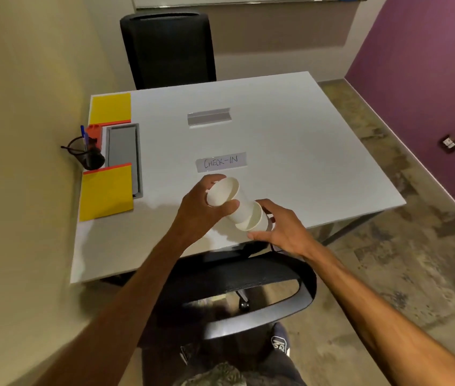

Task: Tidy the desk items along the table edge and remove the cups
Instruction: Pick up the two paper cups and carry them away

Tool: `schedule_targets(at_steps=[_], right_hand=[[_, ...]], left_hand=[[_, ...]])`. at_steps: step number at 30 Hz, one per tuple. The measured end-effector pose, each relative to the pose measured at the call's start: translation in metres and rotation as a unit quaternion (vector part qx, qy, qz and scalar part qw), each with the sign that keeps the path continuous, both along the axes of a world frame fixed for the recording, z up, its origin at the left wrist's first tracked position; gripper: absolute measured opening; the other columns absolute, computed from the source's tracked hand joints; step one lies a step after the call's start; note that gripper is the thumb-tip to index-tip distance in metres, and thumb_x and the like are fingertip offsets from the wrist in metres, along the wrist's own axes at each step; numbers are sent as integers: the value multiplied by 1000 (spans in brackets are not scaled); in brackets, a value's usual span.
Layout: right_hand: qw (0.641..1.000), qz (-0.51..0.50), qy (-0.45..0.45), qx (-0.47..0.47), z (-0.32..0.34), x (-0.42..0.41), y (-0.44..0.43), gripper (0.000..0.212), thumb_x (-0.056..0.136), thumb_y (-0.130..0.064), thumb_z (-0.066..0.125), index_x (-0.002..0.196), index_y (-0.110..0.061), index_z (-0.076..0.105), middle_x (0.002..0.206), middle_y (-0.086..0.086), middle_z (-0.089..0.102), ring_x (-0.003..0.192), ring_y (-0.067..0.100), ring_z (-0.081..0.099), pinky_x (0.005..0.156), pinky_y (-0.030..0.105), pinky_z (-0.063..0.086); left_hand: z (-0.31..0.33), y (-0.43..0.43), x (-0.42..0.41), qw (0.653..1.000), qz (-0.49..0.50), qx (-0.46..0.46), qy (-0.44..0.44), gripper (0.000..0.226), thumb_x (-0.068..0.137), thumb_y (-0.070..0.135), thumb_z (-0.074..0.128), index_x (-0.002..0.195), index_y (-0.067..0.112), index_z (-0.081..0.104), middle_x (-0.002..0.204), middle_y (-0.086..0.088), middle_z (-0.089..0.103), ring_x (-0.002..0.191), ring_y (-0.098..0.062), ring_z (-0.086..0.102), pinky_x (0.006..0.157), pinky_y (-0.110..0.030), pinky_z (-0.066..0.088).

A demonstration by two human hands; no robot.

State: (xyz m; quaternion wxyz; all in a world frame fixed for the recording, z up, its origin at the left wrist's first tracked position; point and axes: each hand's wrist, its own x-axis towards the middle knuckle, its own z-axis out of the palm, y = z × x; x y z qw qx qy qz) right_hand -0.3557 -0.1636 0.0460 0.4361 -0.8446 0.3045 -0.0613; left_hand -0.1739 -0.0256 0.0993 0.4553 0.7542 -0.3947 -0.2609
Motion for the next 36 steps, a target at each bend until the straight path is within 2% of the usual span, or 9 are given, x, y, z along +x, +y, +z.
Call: schedule_targets(at_steps=[4,8,13,16,20,22,26,29,36], right_hand=[[999,-16,-20,24,-3,-49,-47,71,66,-51,83,128,-39,49,123,-17,61,110,7,58,91,28,50],[997,-30,-54,52,7,-87,-88,70,66,-51,84,126,-42,50,124,-19,59,111,3,56,88,22,46],[991,-31,-88,95,18,-118,-126,61,72,-41,84,123,-43,50,121,-21,59,113,8,58,92,25,50],[988,-26,-103,114,21,-130,-147,59,71,-45,84,121,-48,51,115,-31,61,109,-2,60,88,18,53],[988,-30,-126,80,17,-130,-176,62,72,-32,86,124,-34,51,119,-20,60,114,12,60,92,25,55],[989,-29,-127,63,13,-123,-189,66,71,-33,87,125,-30,49,123,-14,58,115,14,59,93,31,55],[989,-29,-127,71,-2,-100,-217,68,67,-39,88,123,-31,50,119,-14,60,110,11,60,91,33,55],[988,-20,-131,77,-17,-73,-241,70,67,-37,89,124,-25,52,118,-10,63,109,10,61,89,34,57],[993,11,-101,66,-50,4,-297,72,68,-30,90,127,-18,50,117,-9,59,110,13,57,87,32,58]], left_hand=[[8,-28,-48,999,22,-26,26,59,84,32,75,138,27,49,140,4,51,118,-17,53,96,-30,51],[8,-57,-99,990,106,-53,80,67,78,32,80,135,22,47,129,2,56,112,-18,57,87,-25,53],[8,-94,-145,982,161,-45,91,67,73,40,83,129,19,54,124,0,62,111,-21,60,94,-41,55],[9,-115,-161,978,167,-43,116,74,66,48,82,129,22,54,124,0,61,112,-22,59,96,-45,54],[6,-140,-165,974,166,-63,141,71,69,43,84,129,23,52,124,1,61,113,-22,59,97,-48,53],[2,-152,-162,974,171,-64,131,69,72,40,84,130,22,51,125,0,60,113,-22,59,96,-47,54],[-17,-178,-148,974,204,-56,88,66,72,44,83,128,23,53,121,3,62,108,-19,61,90,-42,57],[-34,-197,-131,960,252,-46,113,63,67,49,84,121,30,56,112,14,65,102,-9,64,80,-31,57],[-69,-247,-84,930,348,-25,116,63,59,56,84,111,40,52,98,23,63,89,2,62,62,-13,45]])
